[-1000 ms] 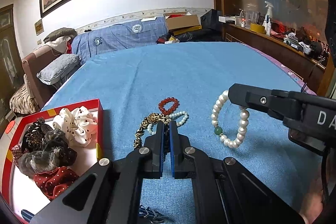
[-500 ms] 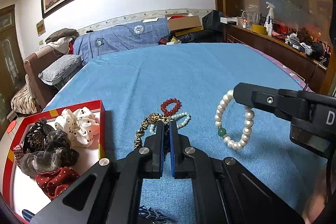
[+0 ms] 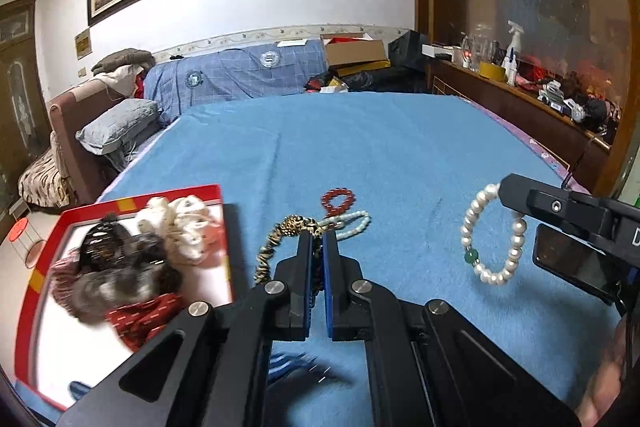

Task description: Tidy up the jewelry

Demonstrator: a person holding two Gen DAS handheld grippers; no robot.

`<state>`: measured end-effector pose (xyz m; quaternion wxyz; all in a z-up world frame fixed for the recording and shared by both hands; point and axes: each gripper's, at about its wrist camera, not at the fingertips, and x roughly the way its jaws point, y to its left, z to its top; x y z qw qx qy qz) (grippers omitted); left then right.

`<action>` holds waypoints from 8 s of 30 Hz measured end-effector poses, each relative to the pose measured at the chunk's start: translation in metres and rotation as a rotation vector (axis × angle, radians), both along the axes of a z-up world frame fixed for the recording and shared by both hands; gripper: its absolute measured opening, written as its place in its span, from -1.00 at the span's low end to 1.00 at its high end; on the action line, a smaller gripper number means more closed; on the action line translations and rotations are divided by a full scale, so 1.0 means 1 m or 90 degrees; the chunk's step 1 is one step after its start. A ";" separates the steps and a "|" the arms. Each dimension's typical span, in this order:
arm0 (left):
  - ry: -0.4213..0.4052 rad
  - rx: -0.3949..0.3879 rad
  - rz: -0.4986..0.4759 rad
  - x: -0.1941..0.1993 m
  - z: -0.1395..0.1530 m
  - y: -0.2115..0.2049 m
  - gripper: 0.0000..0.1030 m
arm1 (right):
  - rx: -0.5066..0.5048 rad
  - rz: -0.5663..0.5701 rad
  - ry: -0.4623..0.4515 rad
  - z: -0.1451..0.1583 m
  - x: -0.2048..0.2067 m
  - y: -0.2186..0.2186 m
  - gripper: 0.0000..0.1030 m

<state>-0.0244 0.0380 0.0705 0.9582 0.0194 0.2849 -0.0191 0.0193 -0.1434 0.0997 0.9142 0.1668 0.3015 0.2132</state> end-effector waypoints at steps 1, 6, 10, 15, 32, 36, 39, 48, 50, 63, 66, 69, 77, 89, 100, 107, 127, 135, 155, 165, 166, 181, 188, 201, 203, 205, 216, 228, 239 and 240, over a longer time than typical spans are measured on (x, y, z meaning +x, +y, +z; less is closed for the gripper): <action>-0.003 -0.003 0.004 -0.005 0.003 0.006 -0.92 | -0.002 0.003 -0.002 0.003 -0.004 0.003 -0.79; -0.023 -0.025 0.039 -0.030 0.018 0.045 -0.92 | -0.018 0.037 -0.023 0.022 -0.020 0.027 -0.78; -0.027 -0.052 0.071 -0.046 0.025 0.081 -0.92 | -0.021 0.081 -0.035 0.035 -0.033 0.053 -0.78; -0.025 -0.064 0.135 -0.067 0.022 0.138 -0.91 | -0.017 0.155 -0.025 0.041 -0.041 0.096 -0.78; 0.031 -0.088 0.249 -0.074 -0.022 0.229 -0.91 | -0.004 0.324 0.066 -0.003 -0.025 0.245 -0.77; 0.053 -0.082 0.247 -0.065 -0.030 0.226 -0.91 | -0.013 0.322 0.085 -0.017 -0.018 0.254 -0.77; 0.059 -0.092 0.246 -0.064 -0.032 0.230 -0.91 | -0.020 0.315 0.097 -0.026 -0.013 0.255 -0.77; 0.100 -0.091 0.244 -0.050 -0.040 0.229 -0.91 | -0.055 0.283 0.107 -0.042 -0.006 0.249 -0.77; 0.104 -0.089 0.244 -0.047 -0.040 0.229 -0.91 | -0.066 0.277 0.106 -0.046 -0.005 0.247 -0.77; 0.106 -0.077 0.250 -0.046 -0.045 0.226 -0.91 | -0.111 0.262 0.107 -0.062 -0.012 0.245 -0.77; 0.110 -0.077 0.251 -0.046 -0.045 0.226 -0.91 | -0.115 0.261 0.107 -0.064 -0.011 0.245 -0.77; 0.116 -0.081 0.252 -0.045 -0.047 0.227 -0.91 | -0.125 0.261 0.108 -0.067 -0.013 0.247 -0.77; 0.131 -0.087 0.253 -0.040 -0.049 0.231 -0.91 | -0.123 0.258 0.122 -0.071 -0.011 0.250 -0.77; 0.139 -0.089 0.255 -0.038 -0.051 0.233 -0.90 | -0.122 0.257 0.127 -0.070 -0.007 0.246 -0.76; 0.142 -0.091 0.255 -0.037 -0.053 0.235 -0.69 | -0.126 0.260 0.124 -0.069 -0.010 0.247 -0.63; 0.136 -0.088 0.256 -0.037 -0.053 0.233 -0.39 | -0.125 0.258 0.116 -0.069 -0.017 0.245 -0.56; 0.136 -0.068 0.264 -0.042 -0.049 0.229 0.15 | -0.134 0.252 0.088 -0.061 -0.038 0.232 -0.17; 0.143 -0.064 0.268 -0.046 -0.049 0.229 0.21 | -0.137 0.244 0.084 -0.058 -0.042 0.222 -0.16; 0.146 -0.055 0.270 -0.046 -0.048 0.228 0.28 | -0.121 0.241 0.131 -0.069 -0.020 0.223 -0.13; 0.145 -0.024 0.271 -0.045 -0.047 0.214 0.48 | -0.097 0.250 0.123 -0.055 -0.032 0.216 -0.03; 0.149 -0.024 0.270 -0.045 -0.048 0.213 0.49 | -0.096 0.250 0.119 -0.053 -0.035 0.214 -0.02; 0.179 -0.025 0.262 -0.041 -0.052 0.210 0.58 | -0.089 0.228 0.086 -0.035 -0.057 0.193 0.22; 0.185 -0.028 0.266 -0.044 -0.053 0.208 0.69 | -0.091 0.222 0.087 -0.034 -0.061 0.188 0.42; 0.156 -0.026 0.270 -0.072 -0.048 0.191 0.83 | -0.129 0.194 0.067 -0.031 -0.078 0.172 0.71; 0.148 -0.023 0.276 -0.076 -0.046 0.189 0.85 | -0.134 0.188 0.061 -0.030 -0.082 0.168 0.71; 0.136 -0.027 0.274 -0.082 -0.044 0.186 0.85 | -0.139 0.181 0.056 -0.030 -0.086 0.164 0.72; 0.028 -0.017 0.293 -0.134 -0.021 0.170 0.91 | -0.147 0.164 0.047 -0.035 -0.116 0.148 0.74; 0.018 0.083 0.295 -0.179 0.003 0.151 1.00 | -0.125 0.118 -0.006 -0.012 -0.156 0.126 0.77; 0.001 0.090 0.311 -0.211 0.010 0.145 1.00 | -0.163 0.094 -0.091 0.006 -0.199 0.121 0.83; 0.000 0.083 0.306 -0.211 0.010 0.146 1.00 | -0.167 0.092 -0.096 0.007 -0.201 0.121 0.83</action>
